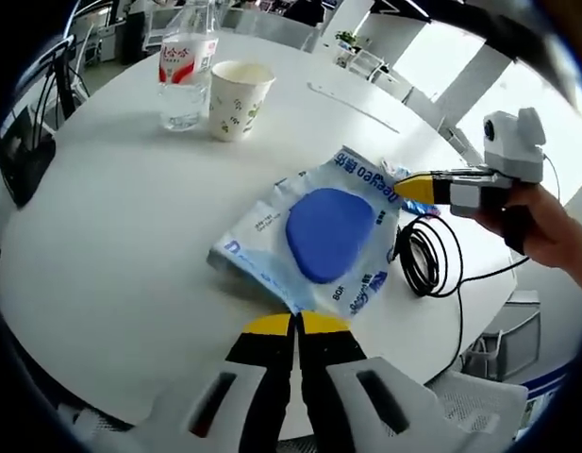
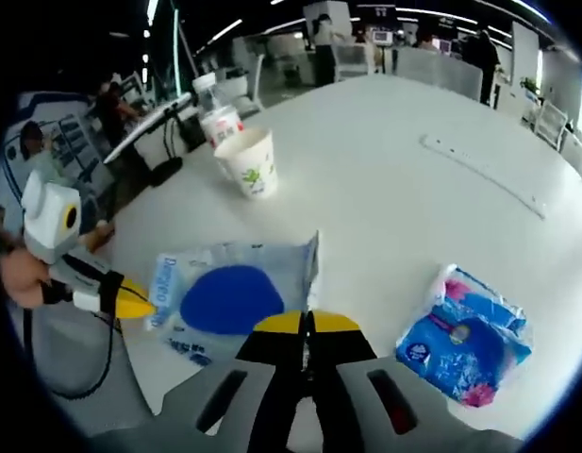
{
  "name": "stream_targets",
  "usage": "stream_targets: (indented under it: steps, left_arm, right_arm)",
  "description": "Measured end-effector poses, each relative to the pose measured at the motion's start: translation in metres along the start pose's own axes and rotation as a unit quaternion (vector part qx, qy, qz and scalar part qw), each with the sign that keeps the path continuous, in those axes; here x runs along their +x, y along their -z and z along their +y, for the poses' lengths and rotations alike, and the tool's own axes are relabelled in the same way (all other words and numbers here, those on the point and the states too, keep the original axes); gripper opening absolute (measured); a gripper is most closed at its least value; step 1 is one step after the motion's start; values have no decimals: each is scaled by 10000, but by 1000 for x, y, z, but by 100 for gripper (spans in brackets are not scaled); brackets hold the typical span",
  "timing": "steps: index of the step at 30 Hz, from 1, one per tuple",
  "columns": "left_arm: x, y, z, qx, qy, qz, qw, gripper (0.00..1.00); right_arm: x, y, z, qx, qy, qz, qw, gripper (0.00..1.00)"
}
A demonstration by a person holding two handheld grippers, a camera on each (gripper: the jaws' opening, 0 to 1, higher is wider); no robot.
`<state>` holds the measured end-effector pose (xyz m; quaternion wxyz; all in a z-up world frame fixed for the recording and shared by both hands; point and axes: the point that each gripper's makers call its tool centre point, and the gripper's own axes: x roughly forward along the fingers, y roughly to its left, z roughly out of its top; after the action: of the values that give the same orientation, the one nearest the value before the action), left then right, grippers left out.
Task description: Arrange the tabletop items into an orderly group along one side of the table until the central work area is clear of visible clutter.
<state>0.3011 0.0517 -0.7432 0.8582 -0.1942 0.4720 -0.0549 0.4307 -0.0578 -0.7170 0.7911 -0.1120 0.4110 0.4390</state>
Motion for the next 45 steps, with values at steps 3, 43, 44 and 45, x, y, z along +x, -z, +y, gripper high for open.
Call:
stream_targets:
  steps: [3,43,44,45]
  left_arm:
    - [-3,-3,-3,50,4,-18,10000,0]
    - [10,-90,-3,625,59,-565,9964,0]
    - [10,-93,-3,624,63,-584,9963,0]
    - [11,-95,-4,625,63,-603,9962,0]
  right_arm:
    - [-8,6,-1,38,69,-20,10000,0]
    - [-65,18,9,788,741,-767,9912,0]
    - [-65,16,8,789,747,-778,9910,0]
    - [-65,14,7,786,752,-790,9909,0]
